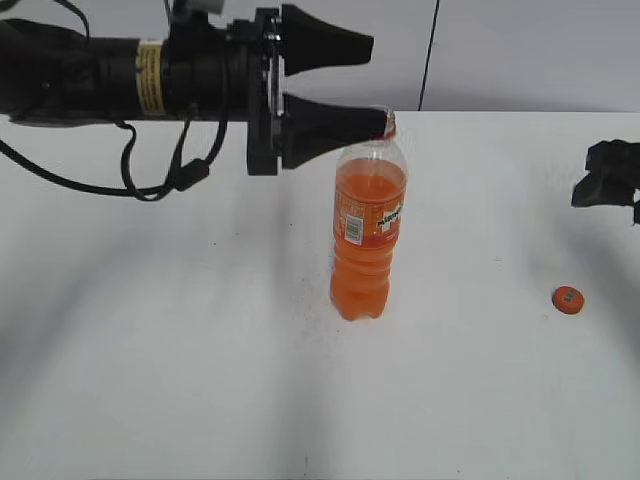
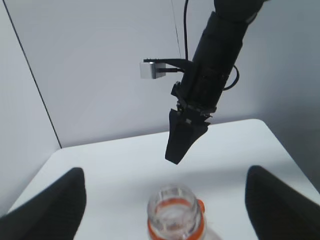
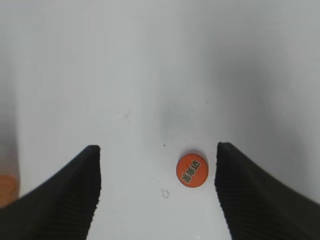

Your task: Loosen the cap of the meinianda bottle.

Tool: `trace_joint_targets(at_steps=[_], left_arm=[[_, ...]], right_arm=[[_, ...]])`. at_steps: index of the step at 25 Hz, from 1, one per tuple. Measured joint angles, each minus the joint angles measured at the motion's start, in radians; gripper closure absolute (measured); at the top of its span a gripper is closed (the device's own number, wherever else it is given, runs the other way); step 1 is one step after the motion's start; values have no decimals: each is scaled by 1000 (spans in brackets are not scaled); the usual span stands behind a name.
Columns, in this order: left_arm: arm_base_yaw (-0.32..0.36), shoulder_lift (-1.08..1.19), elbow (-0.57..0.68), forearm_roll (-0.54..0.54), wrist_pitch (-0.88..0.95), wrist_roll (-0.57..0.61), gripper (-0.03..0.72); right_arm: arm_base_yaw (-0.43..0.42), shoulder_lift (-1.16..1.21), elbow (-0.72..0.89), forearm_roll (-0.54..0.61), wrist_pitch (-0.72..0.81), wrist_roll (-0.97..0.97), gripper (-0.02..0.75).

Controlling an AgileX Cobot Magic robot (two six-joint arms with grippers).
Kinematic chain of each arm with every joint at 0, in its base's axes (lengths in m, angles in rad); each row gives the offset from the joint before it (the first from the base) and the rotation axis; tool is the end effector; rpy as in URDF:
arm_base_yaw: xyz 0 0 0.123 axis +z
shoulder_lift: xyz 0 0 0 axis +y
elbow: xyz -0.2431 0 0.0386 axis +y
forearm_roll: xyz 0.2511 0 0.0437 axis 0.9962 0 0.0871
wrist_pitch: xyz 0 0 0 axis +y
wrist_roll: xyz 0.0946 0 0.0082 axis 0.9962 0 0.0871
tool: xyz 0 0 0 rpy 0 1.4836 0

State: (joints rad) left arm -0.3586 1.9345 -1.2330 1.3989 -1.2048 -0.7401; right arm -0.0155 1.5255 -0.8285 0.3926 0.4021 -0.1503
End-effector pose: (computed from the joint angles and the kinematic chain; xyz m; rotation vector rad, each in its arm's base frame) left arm 0.3244 -0.2148 0.2006 1.3320 1.1315 -1.0020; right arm 0.3002 0.0096 0.1617 0.2350 2.5497 0.2683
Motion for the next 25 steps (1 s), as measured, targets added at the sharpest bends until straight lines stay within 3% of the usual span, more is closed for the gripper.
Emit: trace_joint_targets(at_steps=[7,11,16,21,25], left_arm=[[10,-168,0,-25,193,-105,100],[12,-242,1,-26,495,-193,98],[12,-294,1,-50,1010,-248,97],[18,-295,1,-227,1603,-223,97],[21,-301,-3,-628,1805,92,97]], right_arm=[[0,-119,-53,0,4,0,206],[0,-184,-54,0,22,0,206],[0,-239,-56,0,101,0,206],[0,-268,-57,0,188,0,206],[0,-269,-59,0,240,0,206]])
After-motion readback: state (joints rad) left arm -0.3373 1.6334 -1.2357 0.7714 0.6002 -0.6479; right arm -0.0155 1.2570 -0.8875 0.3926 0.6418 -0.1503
